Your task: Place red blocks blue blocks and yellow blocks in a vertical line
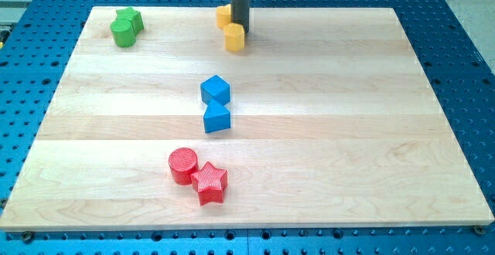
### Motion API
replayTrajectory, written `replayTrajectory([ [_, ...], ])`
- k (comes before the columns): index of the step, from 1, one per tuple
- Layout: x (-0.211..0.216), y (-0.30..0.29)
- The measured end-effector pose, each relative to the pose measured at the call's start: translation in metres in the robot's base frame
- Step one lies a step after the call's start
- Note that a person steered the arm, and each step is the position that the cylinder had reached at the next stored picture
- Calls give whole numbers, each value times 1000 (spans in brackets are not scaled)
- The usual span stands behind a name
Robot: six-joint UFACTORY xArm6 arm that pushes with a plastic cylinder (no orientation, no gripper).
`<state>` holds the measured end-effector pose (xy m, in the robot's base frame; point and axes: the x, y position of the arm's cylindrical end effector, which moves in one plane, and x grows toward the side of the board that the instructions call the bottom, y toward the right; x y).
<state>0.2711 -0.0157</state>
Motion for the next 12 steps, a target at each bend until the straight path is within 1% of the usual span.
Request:
replayTrajectory([
  [1,45,-29],
  [2,53,-14],
  [3,31,-24],
  [4,26,-72],
  [5,-31,-57],
  [6,-78,-49],
  [7,-76,-36],
  [8,-71,2],
  [9,-25,-9],
  [10,-13,-32],
  [11,-12,-35],
  [12,-9,-59],
])
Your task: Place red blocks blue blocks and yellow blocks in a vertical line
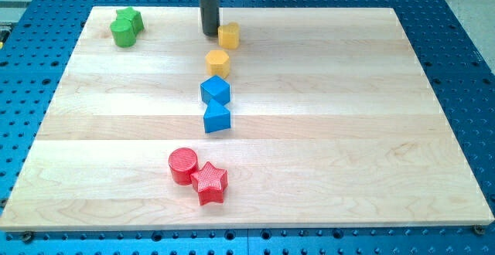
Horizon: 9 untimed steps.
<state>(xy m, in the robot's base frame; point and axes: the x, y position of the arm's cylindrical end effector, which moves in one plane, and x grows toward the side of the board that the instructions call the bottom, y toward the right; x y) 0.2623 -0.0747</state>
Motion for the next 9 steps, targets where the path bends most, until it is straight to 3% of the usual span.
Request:
replayTrajectory([
  [1,-32,18],
  [2,-37,73],
  [4,23,55],
  [5,28,74],
  [6,66,113],
  [7,176,108],
  [9,261,88],
])
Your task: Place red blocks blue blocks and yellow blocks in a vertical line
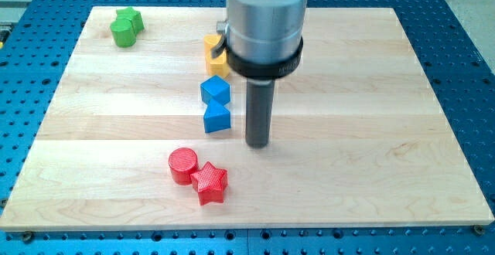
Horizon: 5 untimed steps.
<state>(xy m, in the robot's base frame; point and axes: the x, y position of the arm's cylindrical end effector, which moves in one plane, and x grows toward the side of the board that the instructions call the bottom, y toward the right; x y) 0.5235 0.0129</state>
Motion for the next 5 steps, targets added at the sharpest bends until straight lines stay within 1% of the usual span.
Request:
replayTrajectory([
  [1,76,-6],
  [2,95,-44],
  [4,95,-122],
  [5,75,-118],
])
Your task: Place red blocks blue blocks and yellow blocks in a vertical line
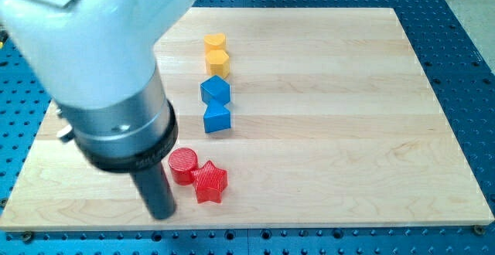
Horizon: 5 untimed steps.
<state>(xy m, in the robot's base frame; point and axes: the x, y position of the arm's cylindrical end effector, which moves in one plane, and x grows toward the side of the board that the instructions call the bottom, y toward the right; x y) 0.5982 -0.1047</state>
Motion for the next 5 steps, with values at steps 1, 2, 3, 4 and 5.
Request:
replayTrajectory([
  [1,-20,13],
  [2,-34,36],
  [3,-48,39],
  [4,-42,11],
  [5,-2,-55],
])
